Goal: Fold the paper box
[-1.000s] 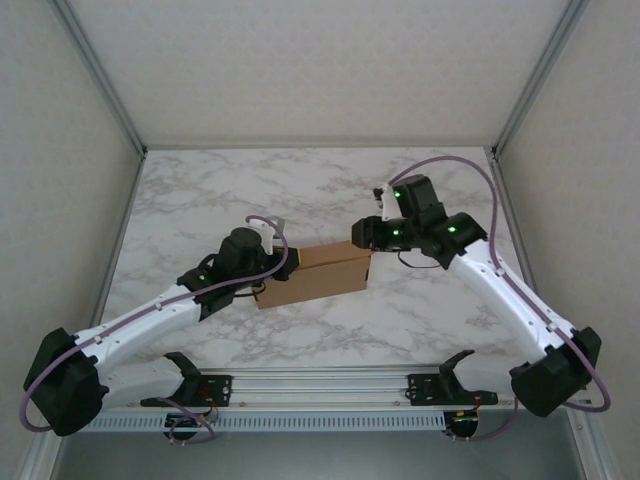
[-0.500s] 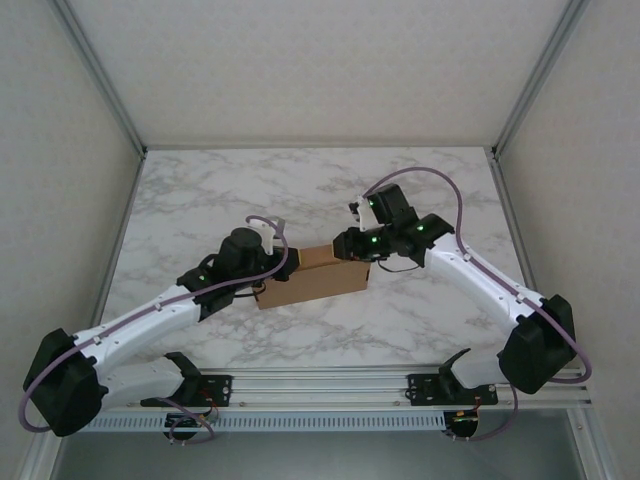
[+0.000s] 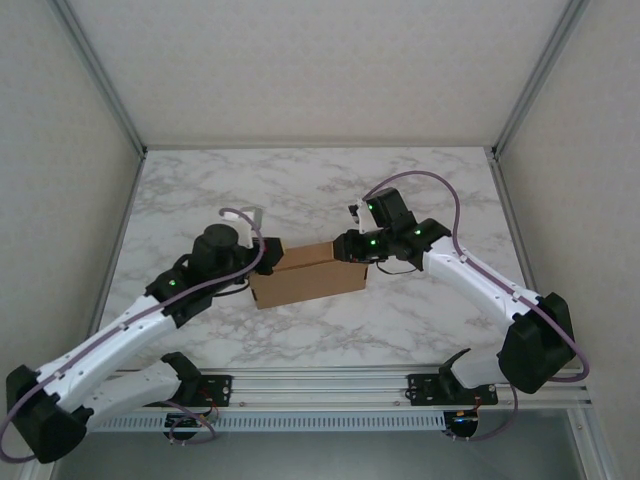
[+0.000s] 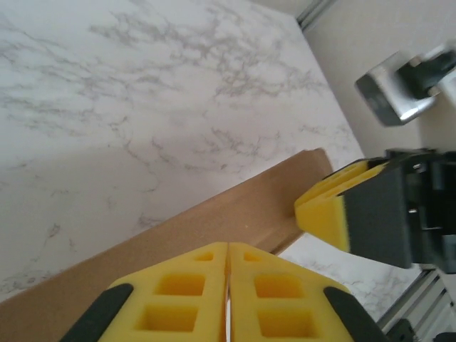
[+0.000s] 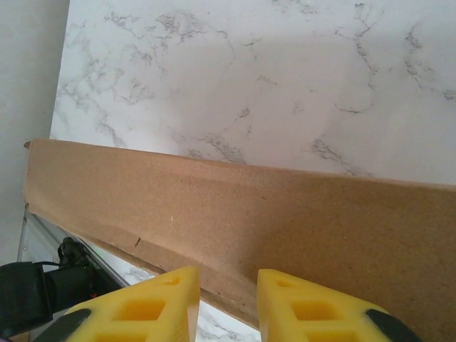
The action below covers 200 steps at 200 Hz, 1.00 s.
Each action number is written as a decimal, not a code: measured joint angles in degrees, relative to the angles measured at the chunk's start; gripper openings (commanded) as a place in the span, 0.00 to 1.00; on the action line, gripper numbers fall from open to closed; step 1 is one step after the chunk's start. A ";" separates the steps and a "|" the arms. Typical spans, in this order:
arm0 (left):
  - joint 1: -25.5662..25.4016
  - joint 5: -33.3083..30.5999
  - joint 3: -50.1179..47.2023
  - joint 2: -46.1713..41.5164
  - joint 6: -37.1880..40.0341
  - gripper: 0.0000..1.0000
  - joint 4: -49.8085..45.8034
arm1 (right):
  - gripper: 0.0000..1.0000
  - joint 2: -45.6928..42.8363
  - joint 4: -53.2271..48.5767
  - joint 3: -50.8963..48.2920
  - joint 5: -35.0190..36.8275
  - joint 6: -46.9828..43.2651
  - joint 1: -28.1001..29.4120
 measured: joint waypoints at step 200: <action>11.93 -0.46 -20.98 -16.20 -19.52 0.00 4.90 | 0.30 -1.79 3.65 -2.91 -0.52 0.17 -0.02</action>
